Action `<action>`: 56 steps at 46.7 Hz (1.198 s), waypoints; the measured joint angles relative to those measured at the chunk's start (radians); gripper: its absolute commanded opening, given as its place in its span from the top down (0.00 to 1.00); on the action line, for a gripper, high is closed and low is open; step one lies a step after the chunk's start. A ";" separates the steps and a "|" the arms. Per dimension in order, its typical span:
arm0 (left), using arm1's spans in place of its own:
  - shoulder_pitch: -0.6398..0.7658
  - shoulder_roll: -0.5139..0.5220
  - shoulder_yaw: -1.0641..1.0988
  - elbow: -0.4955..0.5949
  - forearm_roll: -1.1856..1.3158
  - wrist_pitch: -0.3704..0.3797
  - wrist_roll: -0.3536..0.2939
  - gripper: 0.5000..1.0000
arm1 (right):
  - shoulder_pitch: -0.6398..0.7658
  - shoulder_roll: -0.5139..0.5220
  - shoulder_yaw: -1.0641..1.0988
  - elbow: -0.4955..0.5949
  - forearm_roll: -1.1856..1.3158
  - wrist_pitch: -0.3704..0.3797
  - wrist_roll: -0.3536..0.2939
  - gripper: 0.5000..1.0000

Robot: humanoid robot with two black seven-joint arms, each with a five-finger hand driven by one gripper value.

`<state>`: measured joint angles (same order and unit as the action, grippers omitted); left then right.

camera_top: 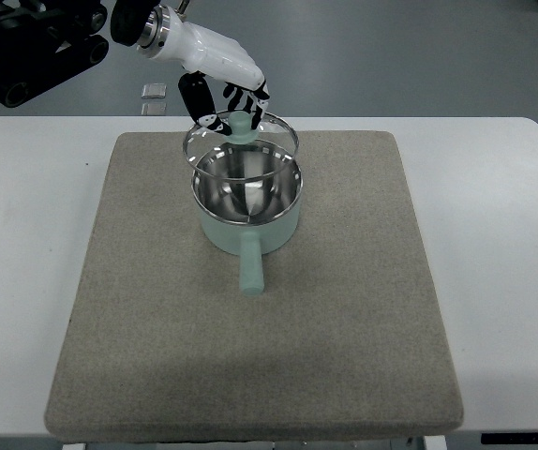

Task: Place lid left of pot with left hand
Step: 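Lift the glass lid off the saucepan with the left hand, then lower the lid onto the mat beside the saucepan, nearer the left hand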

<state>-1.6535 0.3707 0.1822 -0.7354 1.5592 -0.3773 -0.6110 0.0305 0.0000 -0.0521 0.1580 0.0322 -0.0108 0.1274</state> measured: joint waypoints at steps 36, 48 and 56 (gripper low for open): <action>0.024 0.214 0.020 0.078 0.006 -0.002 0.000 1.00 | 0.000 0.000 0.000 0.000 0.000 0.000 0.000 0.15; 0.101 0.232 0.046 0.085 0.005 0.058 0.000 1.00 | -0.001 0.000 0.000 0.000 0.000 0.000 0.000 0.15; 0.169 0.225 0.045 0.122 -0.008 0.080 0.000 1.00 | 0.000 0.000 0.000 0.000 0.000 0.000 0.000 0.15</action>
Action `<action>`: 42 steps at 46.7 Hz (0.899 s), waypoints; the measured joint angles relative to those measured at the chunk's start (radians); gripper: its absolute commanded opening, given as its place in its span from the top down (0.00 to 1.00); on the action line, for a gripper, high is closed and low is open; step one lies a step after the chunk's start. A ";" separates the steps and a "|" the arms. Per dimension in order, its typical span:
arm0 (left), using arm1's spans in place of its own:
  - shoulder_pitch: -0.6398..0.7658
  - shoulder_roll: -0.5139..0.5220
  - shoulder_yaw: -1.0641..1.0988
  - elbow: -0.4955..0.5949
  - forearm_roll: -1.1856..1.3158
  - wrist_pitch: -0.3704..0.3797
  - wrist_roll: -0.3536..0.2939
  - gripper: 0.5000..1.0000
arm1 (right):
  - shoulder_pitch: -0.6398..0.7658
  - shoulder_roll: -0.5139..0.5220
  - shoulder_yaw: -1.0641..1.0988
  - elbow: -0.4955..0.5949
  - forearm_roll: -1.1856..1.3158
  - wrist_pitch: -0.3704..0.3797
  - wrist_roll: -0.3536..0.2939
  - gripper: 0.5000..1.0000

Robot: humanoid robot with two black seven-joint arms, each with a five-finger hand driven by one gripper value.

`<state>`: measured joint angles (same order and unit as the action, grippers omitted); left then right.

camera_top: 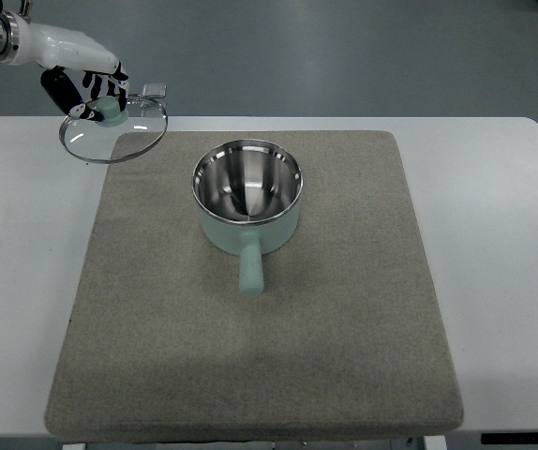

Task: Place lid left of pot with left hand
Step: 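Lower the lid onto the mat beside the saucepan, nearer the left hand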

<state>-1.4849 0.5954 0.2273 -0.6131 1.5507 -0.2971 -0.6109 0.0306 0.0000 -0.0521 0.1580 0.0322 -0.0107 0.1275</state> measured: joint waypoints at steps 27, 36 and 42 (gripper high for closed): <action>0.123 -0.080 -0.002 0.078 -0.097 0.094 0.000 1.00 | 0.000 0.000 0.000 0.000 0.000 0.000 0.000 0.15; 0.142 -0.110 0.002 0.078 -0.084 0.095 0.000 1.00 | 0.000 0.000 0.000 0.000 0.000 0.000 0.000 0.15; 0.144 -0.116 0.002 0.078 -0.087 0.095 0.000 1.00 | 0.000 0.000 0.000 0.000 0.000 0.000 0.000 0.15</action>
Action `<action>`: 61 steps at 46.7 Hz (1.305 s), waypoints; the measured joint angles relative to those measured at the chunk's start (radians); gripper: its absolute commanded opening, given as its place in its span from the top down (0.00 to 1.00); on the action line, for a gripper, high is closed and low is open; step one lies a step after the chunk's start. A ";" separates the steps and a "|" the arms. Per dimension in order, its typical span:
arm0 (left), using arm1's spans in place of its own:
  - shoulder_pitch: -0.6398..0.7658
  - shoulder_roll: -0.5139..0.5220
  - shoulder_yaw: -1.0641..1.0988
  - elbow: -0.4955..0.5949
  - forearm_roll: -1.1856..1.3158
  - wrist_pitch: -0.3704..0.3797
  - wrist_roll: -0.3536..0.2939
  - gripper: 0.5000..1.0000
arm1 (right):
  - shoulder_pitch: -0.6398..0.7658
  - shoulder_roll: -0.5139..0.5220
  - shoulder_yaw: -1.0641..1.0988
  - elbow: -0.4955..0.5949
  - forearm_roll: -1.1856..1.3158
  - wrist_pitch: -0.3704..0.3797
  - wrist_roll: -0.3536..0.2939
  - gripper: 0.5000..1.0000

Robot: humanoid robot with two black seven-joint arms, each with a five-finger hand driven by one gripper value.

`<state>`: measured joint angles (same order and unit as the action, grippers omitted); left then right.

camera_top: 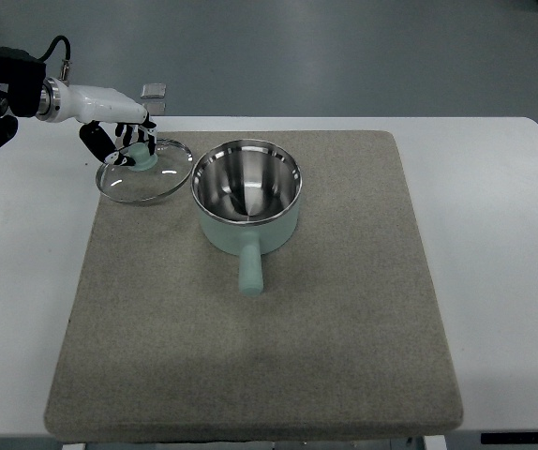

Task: Place lid left of pot with left hand
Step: 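Lower the lid onto the mat beside the saucepan, nearer the left hand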

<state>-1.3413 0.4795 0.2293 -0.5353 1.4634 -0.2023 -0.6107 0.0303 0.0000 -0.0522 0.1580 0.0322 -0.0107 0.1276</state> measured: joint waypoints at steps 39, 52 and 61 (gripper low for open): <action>-0.023 -0.082 0.071 0.048 0.014 0.038 0.000 1.00 | 0.000 0.000 0.000 0.000 0.000 0.000 0.000 0.15; -0.023 -0.082 0.069 0.047 0.006 0.086 0.000 1.00 | 0.000 0.000 0.000 0.000 0.000 0.000 0.000 0.15; -0.017 -0.080 0.069 0.046 0.003 0.109 0.000 0.78 | 0.000 0.000 0.000 0.000 0.000 0.000 0.000 0.15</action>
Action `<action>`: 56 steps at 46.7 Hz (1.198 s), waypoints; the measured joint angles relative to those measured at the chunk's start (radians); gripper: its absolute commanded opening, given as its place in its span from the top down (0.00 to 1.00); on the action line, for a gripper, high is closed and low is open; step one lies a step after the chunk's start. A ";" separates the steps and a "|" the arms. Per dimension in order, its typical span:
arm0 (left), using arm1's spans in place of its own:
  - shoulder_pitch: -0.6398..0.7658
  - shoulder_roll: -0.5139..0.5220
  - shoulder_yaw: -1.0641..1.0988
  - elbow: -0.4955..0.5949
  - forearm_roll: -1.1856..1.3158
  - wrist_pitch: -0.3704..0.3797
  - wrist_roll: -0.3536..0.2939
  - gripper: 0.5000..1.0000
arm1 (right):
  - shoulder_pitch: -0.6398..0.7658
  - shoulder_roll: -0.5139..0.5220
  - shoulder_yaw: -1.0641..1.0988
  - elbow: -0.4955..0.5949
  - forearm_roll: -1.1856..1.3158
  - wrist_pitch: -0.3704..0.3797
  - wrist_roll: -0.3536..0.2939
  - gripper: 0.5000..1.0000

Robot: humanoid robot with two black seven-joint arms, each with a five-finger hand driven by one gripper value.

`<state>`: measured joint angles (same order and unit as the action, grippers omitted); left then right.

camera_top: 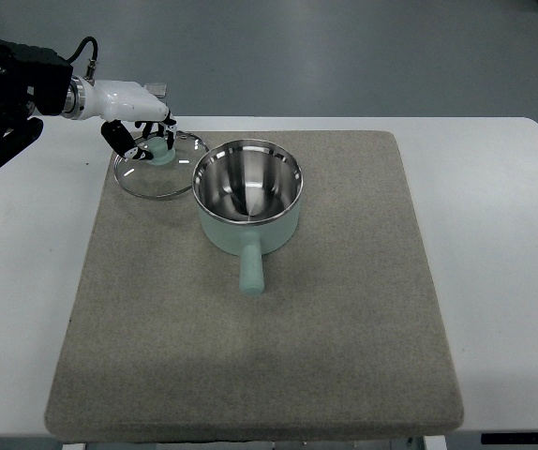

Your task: Place lid left of pot with left hand

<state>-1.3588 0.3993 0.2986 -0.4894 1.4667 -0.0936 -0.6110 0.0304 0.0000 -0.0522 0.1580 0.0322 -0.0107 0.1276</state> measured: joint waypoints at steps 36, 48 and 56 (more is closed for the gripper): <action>-0.011 0.008 -0.073 -0.001 -0.075 0.017 0.000 0.09 | 0.000 0.000 0.000 0.000 0.000 0.000 0.000 0.15; -0.009 0.039 -0.135 0.018 -0.323 0.015 0.000 0.08 | 0.000 0.000 0.000 0.000 0.000 0.000 0.000 0.15; -0.002 0.030 -0.158 0.078 -0.606 0.017 0.000 0.08 | 0.000 0.000 0.000 0.000 0.000 0.000 0.000 0.15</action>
<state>-1.3603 0.4289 0.1410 -0.4119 0.8609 -0.0768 -0.6107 0.0306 0.0000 -0.0522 0.1580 0.0322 -0.0108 0.1272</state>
